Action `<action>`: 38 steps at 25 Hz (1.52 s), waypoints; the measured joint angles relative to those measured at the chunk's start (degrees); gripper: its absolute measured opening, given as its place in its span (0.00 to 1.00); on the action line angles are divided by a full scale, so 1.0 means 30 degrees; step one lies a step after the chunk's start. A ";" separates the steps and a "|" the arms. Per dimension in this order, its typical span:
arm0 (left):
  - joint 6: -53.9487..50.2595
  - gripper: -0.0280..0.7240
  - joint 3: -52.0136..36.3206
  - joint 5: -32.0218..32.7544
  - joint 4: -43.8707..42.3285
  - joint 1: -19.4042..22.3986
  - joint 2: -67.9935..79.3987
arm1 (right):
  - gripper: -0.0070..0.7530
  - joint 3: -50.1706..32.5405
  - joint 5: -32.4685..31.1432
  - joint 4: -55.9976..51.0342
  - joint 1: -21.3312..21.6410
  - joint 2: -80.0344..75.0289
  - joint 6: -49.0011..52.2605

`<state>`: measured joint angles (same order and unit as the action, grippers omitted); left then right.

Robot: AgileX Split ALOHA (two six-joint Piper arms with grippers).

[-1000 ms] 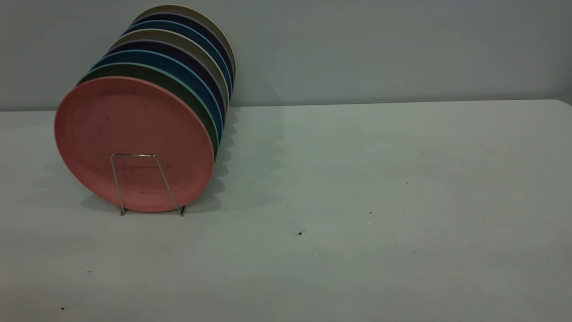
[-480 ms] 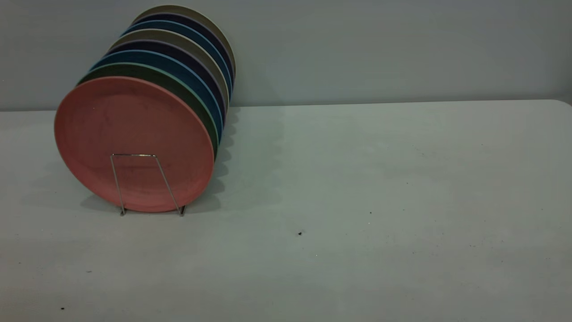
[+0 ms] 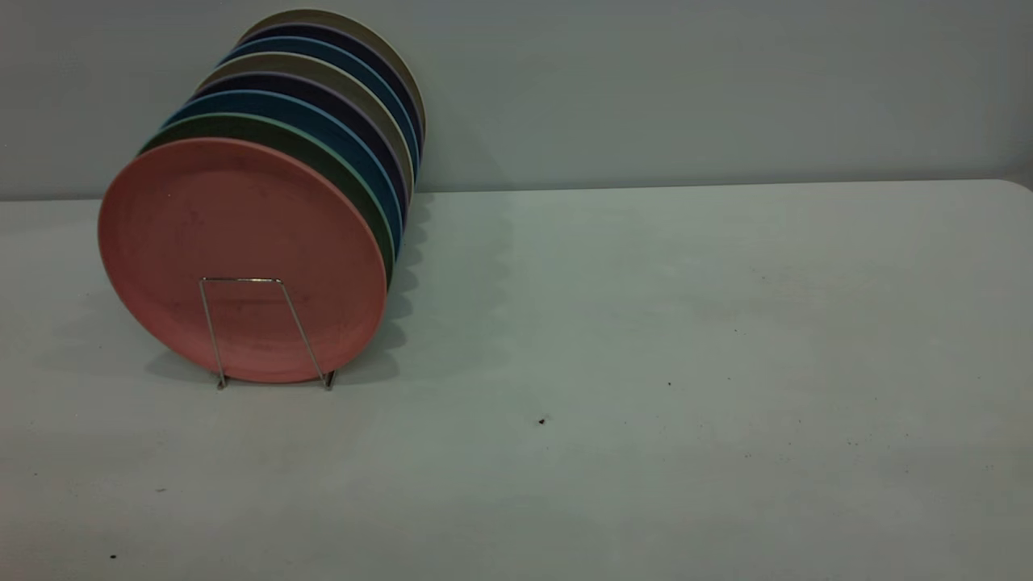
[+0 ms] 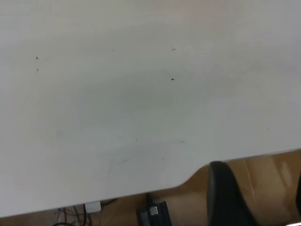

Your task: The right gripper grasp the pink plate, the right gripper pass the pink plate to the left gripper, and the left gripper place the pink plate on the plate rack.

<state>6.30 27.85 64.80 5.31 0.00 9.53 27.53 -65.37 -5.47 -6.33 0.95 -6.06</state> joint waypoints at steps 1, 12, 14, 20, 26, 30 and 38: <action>0.0000 0.56 0.0000 0.0000 0.0000 0.0000 -0.0081 | 0.33 0.0000 0.0000 -0.0006 0.0000 0.0000 0.0000; 0.0000 0.56 0.0000 0.0014 0.0000 0.0000 -0.3562 | 0.33 0.0000 0.0000 -0.0079 0.1415 0.0008 0.0000; 0.0000 0.56 0.0000 0.0014 0.0000 0.0000 -0.3600 | 0.33 0.0000 0.0000 -0.0117 0.1415 0.0008 0.0000; 0.0000 0.56 0.0000 0.0014 0.0000 0.0000 -0.3600 | 0.33 0.0000 0.0000 -0.0131 0.1415 0.0008 0.0000; 0.0000 0.56 0.0000 0.0014 0.0000 0.0000 -0.3600 | 0.33 0.0000 0.0000 -0.0131 0.1415 0.0008 0.0000; 0.0000 0.56 0.0000 0.0014 0.0000 0.0000 -0.3600 | 0.33 -0.0015 0.0000 -0.0131 0.1415 0.0008 0.0000; -0.0023 0.56 0.0000 0.0014 0.0000 0.0000 -0.3600 | 0.33 -0.0015 0.0000 -0.0131 0.1415 0.0030 0.0000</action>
<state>6.23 27.85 64.84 5.31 0.00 -1.27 27.49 -65.37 -5.87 -2.09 1.04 -6.06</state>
